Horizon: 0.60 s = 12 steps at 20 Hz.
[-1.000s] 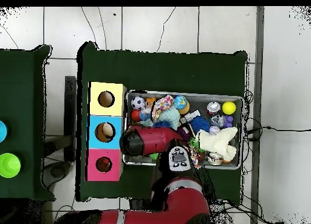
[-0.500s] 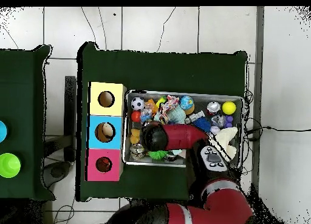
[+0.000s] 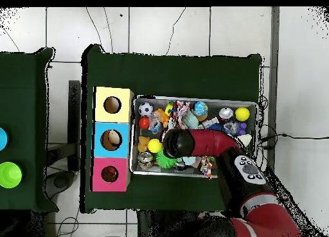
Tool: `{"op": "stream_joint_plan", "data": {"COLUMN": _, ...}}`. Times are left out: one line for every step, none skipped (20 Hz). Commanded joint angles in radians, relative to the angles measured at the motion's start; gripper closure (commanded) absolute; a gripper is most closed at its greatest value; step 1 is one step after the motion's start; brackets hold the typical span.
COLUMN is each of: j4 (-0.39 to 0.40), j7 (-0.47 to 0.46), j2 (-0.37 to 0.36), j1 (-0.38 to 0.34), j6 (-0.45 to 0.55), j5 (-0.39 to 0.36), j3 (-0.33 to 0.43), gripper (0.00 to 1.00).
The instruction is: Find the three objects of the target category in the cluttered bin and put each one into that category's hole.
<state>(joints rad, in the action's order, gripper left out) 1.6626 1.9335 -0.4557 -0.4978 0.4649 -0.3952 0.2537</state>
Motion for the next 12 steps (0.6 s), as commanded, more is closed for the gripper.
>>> {"op": "stream_joint_plan", "data": {"j4": 0.05, "j7": -0.374, "j2": -0.058, "j1": -0.126, "j6": 0.226, "j5": -0.108, "j3": 0.112, "gripper": 0.0}}
{"op": "stream_joint_plan", "data": {"j4": 0.05, "j7": -0.375, "j2": -0.06, "j1": -0.134, "j6": 0.237, "j5": -0.112, "j3": 0.123, "gripper": 0.0}}
{"op": "stream_joint_plan", "data": {"j4": 0.051, "j7": -0.374, "j2": -0.066, "j1": -0.141, "j6": 0.244, "j5": -0.118, "j3": 0.13, "gripper": 0.0}}
{"op": "stream_joint_plan", "data": {"j4": 0.054, "j7": -0.37, "j2": -0.07, "j1": -0.147, "j6": 0.247, "j5": -0.124, "j3": 0.136, "gripper": 0.0}}
{"op": "stream_joint_plan", "data": {"j4": 0.056, "j7": -0.366, "j2": -0.073, "j1": -0.152, "j6": 0.251, "j5": -0.13, "j3": 0.142, "gripper": 0.0}}
{"op": "stream_joint_plan", "data": {"j4": 0.053, "j7": -0.359, "j2": -0.067, "j1": -0.154, "j6": 0.252, "j5": -0.135, "j3": 0.148, "gripper": 0.0}}
{"op": "stream_joint_plan", "data": {"j4": 0.049, "j7": -0.352, "j2": -0.061, "j1": -0.156, "j6": 0.252, "j5": -0.14, "j3": 0.154, "gripper": 0.0}}
{"op": "stream_joint_plan", "data": {"j4": 0.047, "j7": -0.344, "j2": -0.057, "j1": -0.156, "j6": 0.248, "j5": -0.147, "j3": 0.158, "gripper": 0.0}}
{"op": "stream_joint_plan", "data": {"j4": 0.048, "j7": -0.335, "j2": -0.058, "j1": -0.156, "j6": 0.249, "j5": -0.151, "j3": 0.161, "gripper": 0.0}}
{"op": "stream_joint_plan", "data": {"j4": 0.048, "j7": -0.328, "j2": -0.059, "j1": -0.156, "j6": 0.251, "j5": -0.155, "j3": 0.166, "gripper": 0.0}}
{"op": "stream_joint_plan", "data": {"j4": 0.056, "j7": -0.321, "j2": -0.064, "j1": -0.158, "j6": 0.248, "j5": -0.161, "j3": 0.169, "gripper": 0.0}}
{"op": "stream_joint_plan", "data": {"j4": 0.058, "j7": -0.316, "j2": -0.064, "j1": -0.16, "j6": 0.249, "j5": -0.163, "j3": 0.172, "gripper": 0.0}}
